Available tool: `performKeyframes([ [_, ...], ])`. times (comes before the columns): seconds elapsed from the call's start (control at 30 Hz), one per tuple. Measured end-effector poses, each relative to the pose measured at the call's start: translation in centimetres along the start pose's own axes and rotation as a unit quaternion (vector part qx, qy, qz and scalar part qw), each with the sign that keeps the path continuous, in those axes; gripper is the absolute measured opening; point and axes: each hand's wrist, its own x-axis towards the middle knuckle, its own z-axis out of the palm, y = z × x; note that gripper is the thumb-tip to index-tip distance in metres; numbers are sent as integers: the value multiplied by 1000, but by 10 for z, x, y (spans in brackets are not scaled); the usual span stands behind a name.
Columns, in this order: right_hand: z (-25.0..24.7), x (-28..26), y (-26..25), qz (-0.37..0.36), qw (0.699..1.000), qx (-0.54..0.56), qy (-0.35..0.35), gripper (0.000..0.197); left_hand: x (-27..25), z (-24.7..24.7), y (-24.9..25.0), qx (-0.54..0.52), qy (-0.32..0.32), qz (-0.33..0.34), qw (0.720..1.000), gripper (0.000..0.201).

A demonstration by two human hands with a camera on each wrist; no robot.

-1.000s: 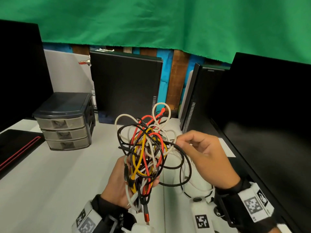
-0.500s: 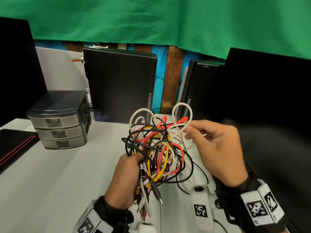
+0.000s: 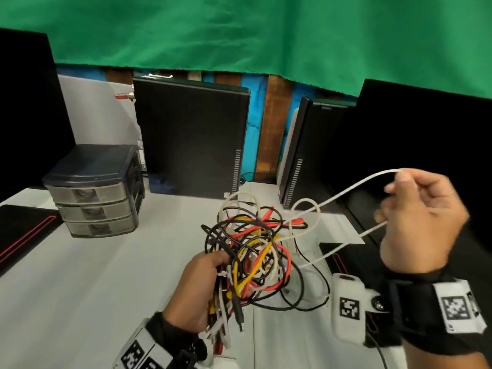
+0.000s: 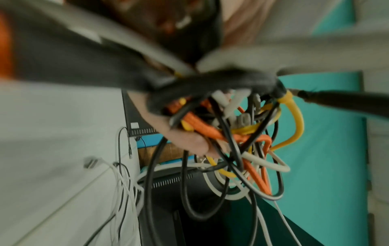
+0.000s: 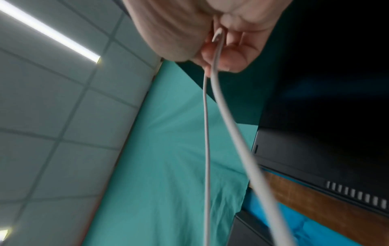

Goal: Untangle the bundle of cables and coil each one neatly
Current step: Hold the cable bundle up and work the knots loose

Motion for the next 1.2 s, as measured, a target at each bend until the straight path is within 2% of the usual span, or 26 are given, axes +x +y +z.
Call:
performKeyframes([
  [0.1, -11, 15, 3, 19, 998, 18, 56, 17, 4, -11, 4, 2, 30, -6, 1000, 32],
  [0.17, -13, 18, 6, 23, 998, 15, 63, 17, 7, -20, 10, -8, 57, -3, 998, 31],
  [0.23, -10, 14, 10, 10, 999, -2, 47, 16, 10, -30, 19, -26, 82, 8, 996, 34],
  [0.33, -3, 6, 22, -11, 998, -62, -17, 17, 14, -47, 34, -53, 119, 37, 991, 39],
  [0.43, -4, 4, 40, 15, 988, -146, -46, 22, 12, -62, 44, -39, 137, 64, 988, 38],
  [0.5, -6, 1, 48, 22, 961, -258, -94, 16, 9, -64, 45, -21, 126, 71, 989, 32],
  [0.53, -4, -3, 48, 15, 933, -335, -133, 15, 7, -62, 45, -7, 120, 72, 990, 30],
  [0.6, 2, -15, 39, -40, 882, -415, -219, 37, 5, -55, 42, 20, 99, 70, 992, 28],
  [0.7, 22, -43, 16, -115, 859, -359, -346, 56, 3, -46, 41, 54, 74, 73, 993, 25],
  [0.8, 32, -65, 13, -81, 835, -313, -446, 55, 3, -42, 37, 90, 60, 88, 990, 24],
  [0.87, 33, -68, 17, -49, 842, -284, -457, 45, -2, -38, 36, 112, 50, 97, 988, 28],
  [0.97, 34, -63, 11, 17, 872, -209, -442, 29, -8, -34, 38, 129, 47, 104, 985, 34],
  [1.03, 34, -58, 5, 60, 885, -132, -443, 27, -9, -32, 39, 136, 42, 103, 984, 33],
  [1.1, 32, -55, 2, 67, 886, -101, -448, 29, -8, -31, 39, 144, 44, 102, 983, 32],
  [1.2, 29, -52, 4, 37, 875, -116, -468, 19, -8, -30, 38, 152, 46, 95, 983, 28],
])
